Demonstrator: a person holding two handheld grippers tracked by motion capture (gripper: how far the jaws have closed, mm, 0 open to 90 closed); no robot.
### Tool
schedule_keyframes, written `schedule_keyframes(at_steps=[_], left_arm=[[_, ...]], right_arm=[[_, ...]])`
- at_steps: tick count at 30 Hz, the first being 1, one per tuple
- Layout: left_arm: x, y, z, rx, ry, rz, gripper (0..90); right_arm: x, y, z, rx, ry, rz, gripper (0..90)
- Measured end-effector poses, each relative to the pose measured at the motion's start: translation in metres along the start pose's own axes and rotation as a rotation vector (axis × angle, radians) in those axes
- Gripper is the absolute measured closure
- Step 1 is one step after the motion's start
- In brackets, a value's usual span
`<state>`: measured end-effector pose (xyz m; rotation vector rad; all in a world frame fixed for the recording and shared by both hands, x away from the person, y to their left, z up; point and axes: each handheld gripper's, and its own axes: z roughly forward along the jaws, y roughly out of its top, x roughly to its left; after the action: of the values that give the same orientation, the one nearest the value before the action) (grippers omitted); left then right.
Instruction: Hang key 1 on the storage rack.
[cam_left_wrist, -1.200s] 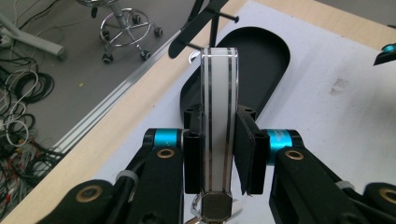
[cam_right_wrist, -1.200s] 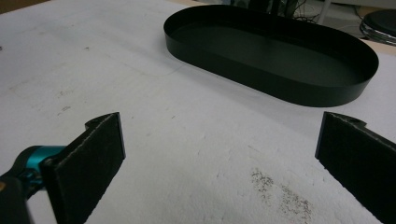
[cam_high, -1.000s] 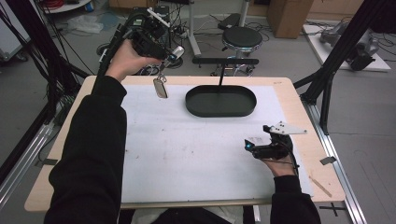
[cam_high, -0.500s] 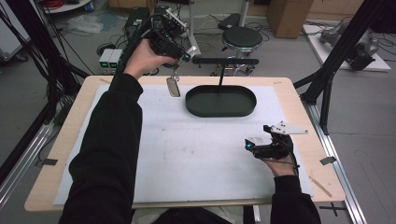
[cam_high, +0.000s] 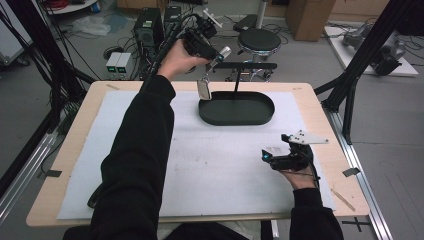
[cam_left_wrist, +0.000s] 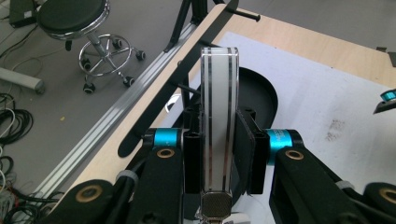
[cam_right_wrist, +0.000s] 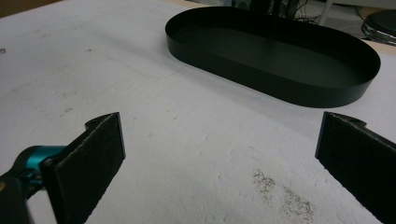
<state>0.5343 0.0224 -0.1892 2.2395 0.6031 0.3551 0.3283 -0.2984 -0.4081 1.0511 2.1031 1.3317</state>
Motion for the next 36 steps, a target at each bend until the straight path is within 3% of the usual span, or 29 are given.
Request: schedule_keyframes(at_steps=[10, 19, 22, 26, 32, 36], left_arm=[[0.01, 0.004, 0.019, -0.008, 0.029, -0.029, 74.6], [0.016, 0.008, 0.031, -0.046, 0.049, -0.064, 74.6], [0.015, 0.011, 0.033, -0.05, 0.104, -0.055, 74.6], [0.019, 0.013, 0.037, -0.041, 0.143, -0.06, 74.6], [0.02, 0.013, 0.039, -0.104, 0.179, -0.054, 74.6], [0.02, 0.014, 0.041, -0.134, 0.245, -0.048, 74.6]], right_arm=[[0.0, 0.0, -0.001, -0.009, -0.001, 0.01, 0.6], [0.0, -0.001, 0.0, -0.003, -0.005, 0.013, 0.6], [0.0, -0.001, 0.0, -0.006, -0.008, 0.016, 0.6], [0.001, -0.001, 0.0, -0.004, -0.007, 0.013, 0.6], [0.001, -0.001, 0.0, -0.004, -0.009, 0.014, 0.6], [0.0, -0.001, 0.0, -0.004, -0.009, 0.014, 0.6]])
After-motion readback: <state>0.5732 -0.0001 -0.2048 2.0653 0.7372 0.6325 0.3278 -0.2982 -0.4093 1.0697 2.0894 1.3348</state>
